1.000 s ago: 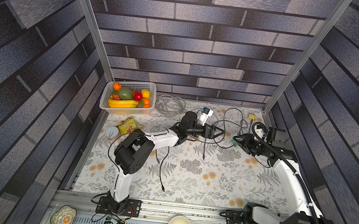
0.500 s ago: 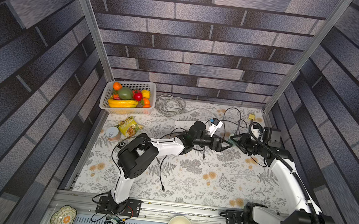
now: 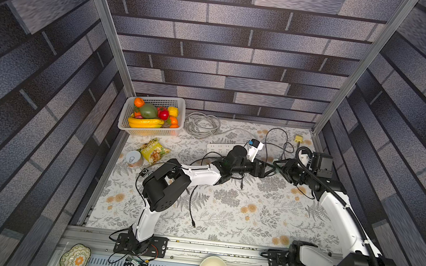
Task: Charge mp3
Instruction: Adjust the plug.
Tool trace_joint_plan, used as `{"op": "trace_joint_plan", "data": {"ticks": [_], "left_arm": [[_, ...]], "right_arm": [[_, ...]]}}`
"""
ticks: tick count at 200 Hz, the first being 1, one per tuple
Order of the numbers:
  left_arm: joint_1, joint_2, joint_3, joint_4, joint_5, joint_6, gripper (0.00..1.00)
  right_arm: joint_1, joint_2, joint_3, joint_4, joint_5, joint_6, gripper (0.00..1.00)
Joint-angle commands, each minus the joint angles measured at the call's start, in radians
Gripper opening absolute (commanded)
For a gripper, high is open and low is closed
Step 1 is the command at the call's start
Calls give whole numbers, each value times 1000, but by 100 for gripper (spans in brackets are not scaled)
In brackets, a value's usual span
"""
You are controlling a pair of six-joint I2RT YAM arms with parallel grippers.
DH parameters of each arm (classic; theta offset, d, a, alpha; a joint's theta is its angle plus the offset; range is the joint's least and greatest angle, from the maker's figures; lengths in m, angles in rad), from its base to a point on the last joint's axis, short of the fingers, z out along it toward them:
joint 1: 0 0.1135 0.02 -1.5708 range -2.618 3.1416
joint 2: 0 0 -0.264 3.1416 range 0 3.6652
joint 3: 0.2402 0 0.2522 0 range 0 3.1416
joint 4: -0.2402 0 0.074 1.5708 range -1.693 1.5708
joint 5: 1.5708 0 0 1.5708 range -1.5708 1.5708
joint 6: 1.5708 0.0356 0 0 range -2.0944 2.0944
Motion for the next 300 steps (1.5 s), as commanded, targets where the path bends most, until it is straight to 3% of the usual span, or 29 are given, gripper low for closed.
{"op": "trace_joint_plan", "data": {"ticks": [1,55,118,158,193,205,228,255,287,300], "left_arm": [[-15,20,52,53,-33,-36,83],[-17,45,73,75,-74,-88,78],[-2,59,73,143,-106,-146,49],[10,47,59,174,-98,-162,25],[22,38,29,203,-103,-167,17],[27,35,23,209,-95,-173,14],[50,7,-23,188,-110,-166,13],[99,-50,-101,132,-129,-151,11],[141,-104,-141,40,-110,-108,11],[150,-118,-153,39,-89,-103,11]], "right_arm": [[13,-22,-19,36,-10,36,25],[35,-15,-49,103,-14,91,26],[55,-38,-73,146,-38,139,26],[59,-55,-96,166,-75,154,31],[59,-77,-96,164,-84,160,34],[58,-79,-88,154,-84,152,40],[58,-103,-48,85,-45,82,73],[57,-148,57,-92,86,-71,93],[57,-169,133,-193,161,-214,96],[57,-153,136,-214,213,-298,92]]}}
